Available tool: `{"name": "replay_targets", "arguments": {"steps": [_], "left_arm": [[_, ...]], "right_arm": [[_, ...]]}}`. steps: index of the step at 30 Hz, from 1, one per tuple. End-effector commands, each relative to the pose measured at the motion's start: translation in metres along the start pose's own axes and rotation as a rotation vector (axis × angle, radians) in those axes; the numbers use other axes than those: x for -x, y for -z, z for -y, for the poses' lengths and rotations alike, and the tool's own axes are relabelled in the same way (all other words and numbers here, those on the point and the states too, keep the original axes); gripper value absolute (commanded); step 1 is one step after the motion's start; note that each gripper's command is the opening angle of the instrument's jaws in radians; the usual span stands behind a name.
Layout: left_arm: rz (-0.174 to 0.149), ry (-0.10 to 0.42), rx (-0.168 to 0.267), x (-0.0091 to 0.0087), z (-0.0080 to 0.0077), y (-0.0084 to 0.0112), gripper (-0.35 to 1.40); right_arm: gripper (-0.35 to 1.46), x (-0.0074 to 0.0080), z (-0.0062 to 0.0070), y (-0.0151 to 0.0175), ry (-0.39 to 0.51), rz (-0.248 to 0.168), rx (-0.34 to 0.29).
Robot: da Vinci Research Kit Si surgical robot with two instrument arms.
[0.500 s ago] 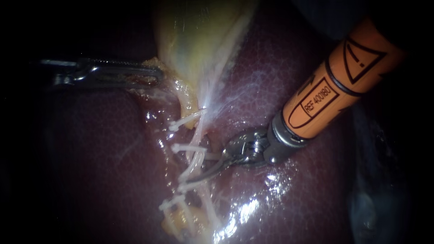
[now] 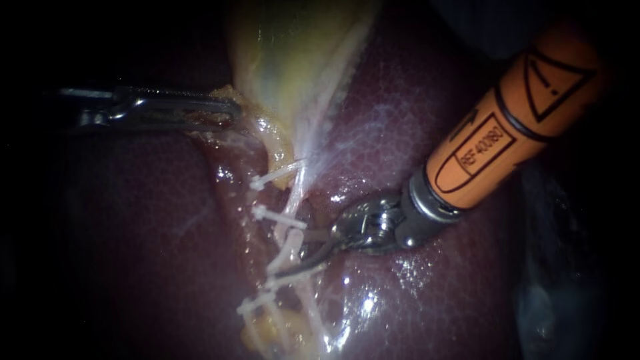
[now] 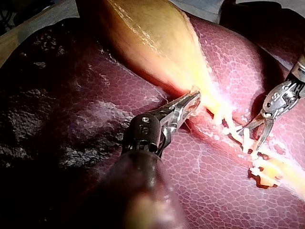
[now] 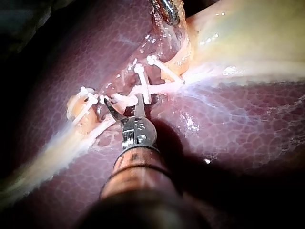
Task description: Go to the cutting position right tube
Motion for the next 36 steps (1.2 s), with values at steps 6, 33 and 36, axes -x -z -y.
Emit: {"name": "replay_targets", "arguments": {"steps": [6,33,36], "left_arm": [[0.000,0.000,0.000,0.0000,0.0000,0.0000,-0.35],[0.000,0.006,0.000,0.0000,0.0001,0.0000,-0.35],[0.000,0.005,0.000,-0.0001,0.0001,0.0000,-0.35]], "right_arm": [[1.32,-0.0008,0.0018,0.0040,-0.002,-0.005,-0.012],[1.22,0.0046,-0.0043,0.0048,-0.413,-0.002,-0.211],[1.22,0.0048,-0.0049,0.0039,-0.435,-0.014,-0.263]]}}
